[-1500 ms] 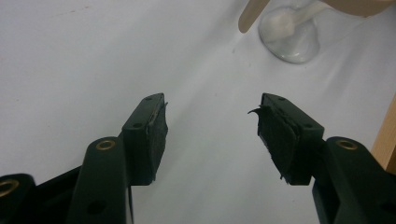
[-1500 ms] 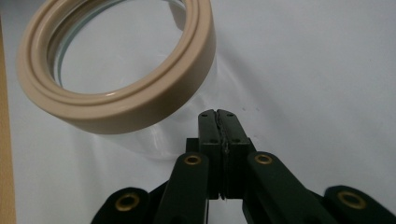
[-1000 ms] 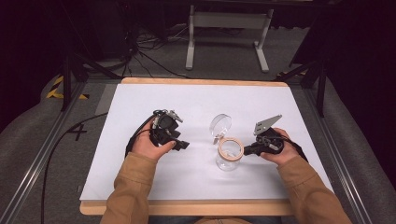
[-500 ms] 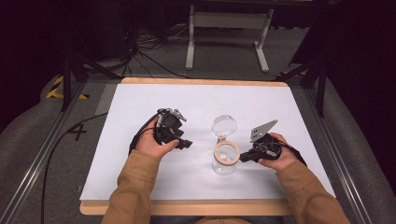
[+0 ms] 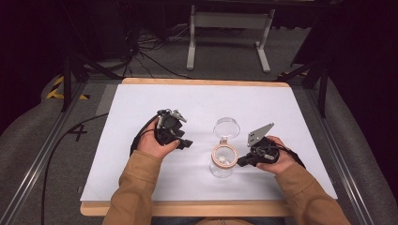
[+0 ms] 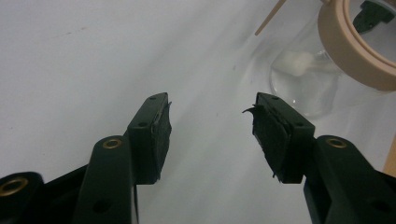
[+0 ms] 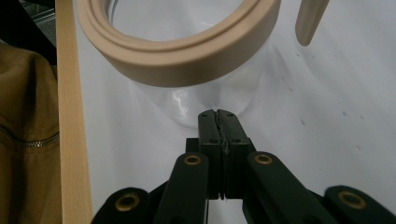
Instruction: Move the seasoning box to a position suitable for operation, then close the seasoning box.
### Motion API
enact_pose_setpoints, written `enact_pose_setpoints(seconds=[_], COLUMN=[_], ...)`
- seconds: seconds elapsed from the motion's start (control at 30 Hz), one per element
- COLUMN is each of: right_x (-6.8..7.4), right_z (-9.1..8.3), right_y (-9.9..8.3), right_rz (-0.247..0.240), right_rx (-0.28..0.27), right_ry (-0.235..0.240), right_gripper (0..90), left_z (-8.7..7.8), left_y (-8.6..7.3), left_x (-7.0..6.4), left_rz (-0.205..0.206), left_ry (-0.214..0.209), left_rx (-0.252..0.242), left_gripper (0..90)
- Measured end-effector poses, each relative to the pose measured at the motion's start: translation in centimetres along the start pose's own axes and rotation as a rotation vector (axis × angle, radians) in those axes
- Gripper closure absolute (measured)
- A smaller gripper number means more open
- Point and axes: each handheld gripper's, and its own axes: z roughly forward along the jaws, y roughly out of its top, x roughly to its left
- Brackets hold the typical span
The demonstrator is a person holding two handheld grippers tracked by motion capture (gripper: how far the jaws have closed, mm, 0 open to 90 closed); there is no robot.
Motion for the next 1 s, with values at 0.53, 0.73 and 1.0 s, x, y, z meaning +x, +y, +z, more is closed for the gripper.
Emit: enact_pose_setpoints(seconds=[0.53, 0.73, 1.0], right_x=[0.5, 1.4, 2.8], right_z=[-3.9, -4.9, -5.1], right_y=[-0.3, 0.0, 0.7], right_rz=[0.041, 0.035, 0.020], right_rx=[-0.118, -0.190, -0.265], right_ry=[-0.069, -0.082, -0.071], right_gripper=[89.3, 89.3, 89.4], left_z=[0.1, 0.3, 1.9], left_y=[1.1, 2.3, 3.8], left_x=[-0.5, -0.6, -1.0], left_rz=[0.001, -0.019, -0.036], left_ry=[-0.057, -0.050, -0.035], left_rx=[-0.159, -0.238, -0.322], left_gripper=[89.4, 90.0, 90.0])
